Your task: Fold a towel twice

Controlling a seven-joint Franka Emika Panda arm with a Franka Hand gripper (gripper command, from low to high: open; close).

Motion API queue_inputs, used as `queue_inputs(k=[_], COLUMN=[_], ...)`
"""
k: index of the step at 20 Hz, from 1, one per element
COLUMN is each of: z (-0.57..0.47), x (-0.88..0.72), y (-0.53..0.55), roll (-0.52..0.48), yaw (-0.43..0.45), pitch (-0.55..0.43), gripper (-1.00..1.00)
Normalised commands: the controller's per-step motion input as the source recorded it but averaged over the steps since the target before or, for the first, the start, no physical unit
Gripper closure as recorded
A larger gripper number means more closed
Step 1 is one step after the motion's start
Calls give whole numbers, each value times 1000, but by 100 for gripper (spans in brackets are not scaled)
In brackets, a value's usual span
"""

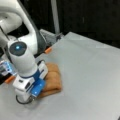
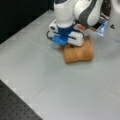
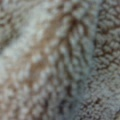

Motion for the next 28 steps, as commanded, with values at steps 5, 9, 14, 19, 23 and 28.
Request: queue_inputs(k=[5, 9, 14, 19, 23, 28], z=[-99, 109, 256, 306, 326, 407], x=[-7, 50, 172, 252, 215, 158], y=[-69, -113, -134, -72, -2, 57], roll=[38, -20, -54, -45, -58, -125], yaw=[-12, 47, 69, 57, 13, 14], pitch=[-27, 34, 91, 157, 212, 224], gripper=[-100, -100, -100, -100, -100, -100])
